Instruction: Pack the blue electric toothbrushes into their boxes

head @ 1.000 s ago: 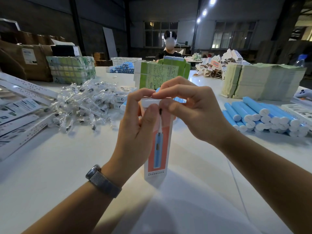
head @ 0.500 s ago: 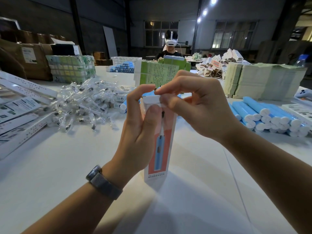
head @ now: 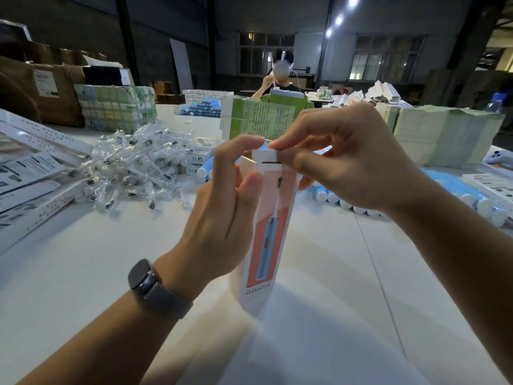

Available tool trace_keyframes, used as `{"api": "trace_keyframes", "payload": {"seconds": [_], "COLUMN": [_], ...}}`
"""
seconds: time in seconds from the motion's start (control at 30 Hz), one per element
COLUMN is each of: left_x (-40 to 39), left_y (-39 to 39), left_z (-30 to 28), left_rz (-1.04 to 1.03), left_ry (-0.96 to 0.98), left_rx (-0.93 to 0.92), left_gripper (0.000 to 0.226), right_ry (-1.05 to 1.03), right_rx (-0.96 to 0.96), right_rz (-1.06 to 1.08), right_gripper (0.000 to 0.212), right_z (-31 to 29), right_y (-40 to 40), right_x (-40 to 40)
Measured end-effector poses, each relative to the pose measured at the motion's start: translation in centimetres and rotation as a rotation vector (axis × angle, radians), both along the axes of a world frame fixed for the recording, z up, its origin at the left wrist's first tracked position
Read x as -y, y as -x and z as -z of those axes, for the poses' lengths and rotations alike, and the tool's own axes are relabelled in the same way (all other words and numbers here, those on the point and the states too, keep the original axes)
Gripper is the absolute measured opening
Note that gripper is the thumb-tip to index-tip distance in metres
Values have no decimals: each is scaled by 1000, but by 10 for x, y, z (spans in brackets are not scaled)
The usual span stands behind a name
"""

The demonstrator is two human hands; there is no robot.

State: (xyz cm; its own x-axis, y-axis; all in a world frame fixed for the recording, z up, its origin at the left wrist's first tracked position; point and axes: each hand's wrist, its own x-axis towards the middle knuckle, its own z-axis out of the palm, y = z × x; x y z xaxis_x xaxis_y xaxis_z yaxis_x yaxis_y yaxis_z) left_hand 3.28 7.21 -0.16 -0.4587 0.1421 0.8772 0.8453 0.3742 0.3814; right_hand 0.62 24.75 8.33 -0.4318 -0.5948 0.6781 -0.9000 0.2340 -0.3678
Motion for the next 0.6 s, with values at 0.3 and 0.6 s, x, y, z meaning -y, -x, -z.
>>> {"api": "trace_keyframes", "payload": {"seconds": [0.3, 0.6], "left_x": [-6, -6], "left_y": [0, 2], "left_z": [2, 5], "left_rz": [-58, -148], "left_ry": [-35, 5], "left_rx": [-81, -138], "left_gripper": [17, 24], "right_ry": [-57, -44], "right_rx": [-2, -65], "right_rz": [-9, 41], "right_gripper": [14, 9], "right_z": [-2, 0], "right_y": [-3, -3], "right_x": [1, 5]}}
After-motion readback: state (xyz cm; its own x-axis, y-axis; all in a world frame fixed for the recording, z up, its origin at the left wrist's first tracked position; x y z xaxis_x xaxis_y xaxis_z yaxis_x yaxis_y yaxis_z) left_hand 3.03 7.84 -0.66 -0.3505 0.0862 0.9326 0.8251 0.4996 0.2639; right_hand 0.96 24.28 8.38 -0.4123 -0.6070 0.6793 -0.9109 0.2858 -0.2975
